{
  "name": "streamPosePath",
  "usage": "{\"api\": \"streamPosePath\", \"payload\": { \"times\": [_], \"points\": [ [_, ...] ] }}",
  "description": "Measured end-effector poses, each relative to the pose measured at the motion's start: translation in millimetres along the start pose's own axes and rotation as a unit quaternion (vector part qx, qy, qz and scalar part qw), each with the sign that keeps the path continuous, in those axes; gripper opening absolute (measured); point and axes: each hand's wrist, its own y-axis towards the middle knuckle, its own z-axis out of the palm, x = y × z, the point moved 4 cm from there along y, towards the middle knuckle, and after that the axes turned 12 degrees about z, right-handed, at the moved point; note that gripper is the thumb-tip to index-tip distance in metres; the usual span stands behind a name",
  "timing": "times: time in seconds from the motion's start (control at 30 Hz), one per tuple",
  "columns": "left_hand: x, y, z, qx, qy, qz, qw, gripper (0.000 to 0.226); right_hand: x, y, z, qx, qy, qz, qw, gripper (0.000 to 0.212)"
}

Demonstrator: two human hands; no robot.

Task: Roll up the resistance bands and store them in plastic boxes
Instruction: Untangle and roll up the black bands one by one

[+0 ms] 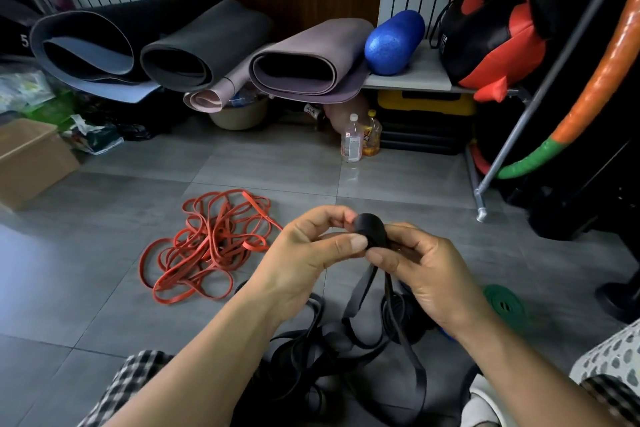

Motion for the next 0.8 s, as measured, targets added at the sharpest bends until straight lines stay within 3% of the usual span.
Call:
{"api": "streamPosePath", "payload": {
  "times": [0.17,0.23,0.3,0.37,0.4,0.5,0.6,0.73,0.8],
  "points": [
    [8.5,0.9,1.7,-0.006,-0.025,-0.040,0.999,0.020,-1.8,0.8,-4.6,-0.069,-0.165,-0.068,0.981,0.021],
    [10.1,1.0,2.0,0.005,0.020,-0.062,0.998,0.022,-1.7,2.5,-8.5,-0.103,-0.283,-0.096,0.949,0.013],
    [13.6,0.3,2.6,-0.014,0.062,-0.075,0.995,0.019,-0.1,1.9,-4.8,-0.122,-0.404,-0.140,0.896,0.019],
    [16.5,0.3,2.6,-0.058,0.053,-0.080,0.994,0.010,1.6,1.0,0.3,-0.137,-0.470,-0.164,0.856,0.026],
    [17.5,0.7,2.5,-0.077,0.031,-0.088,0.993,0.009,2.0,1.4,1.8,-0.141,-0.472,-0.169,0.854,0.026],
    [20.4,0.3,4.5,-0.108,-0.113,-0.129,0.979,0.012,1.9,3.8,0.5,-0.137,-0.347,-0.177,0.911,0.028],
    [23.6,-1.6,9.3,-0.087,-0.220,-0.140,0.962,0.018,3.1,2.6,2.6,-0.125,-0.195,-0.174,0.957,0.035],
    [25.1,-2.6,7.7,-0.027,-0.254,-0.154,0.954,0.013,7.4,1.3,3.4,-0.114,-0.173,-0.177,0.962,0.029],
    [24.1,-1.6,2.9,-0.018,-0.174,-0.139,0.975,0.008,9.2,4.2,-2.5,-0.097,-0.221,-0.158,0.957,0.029]
  ]
}}
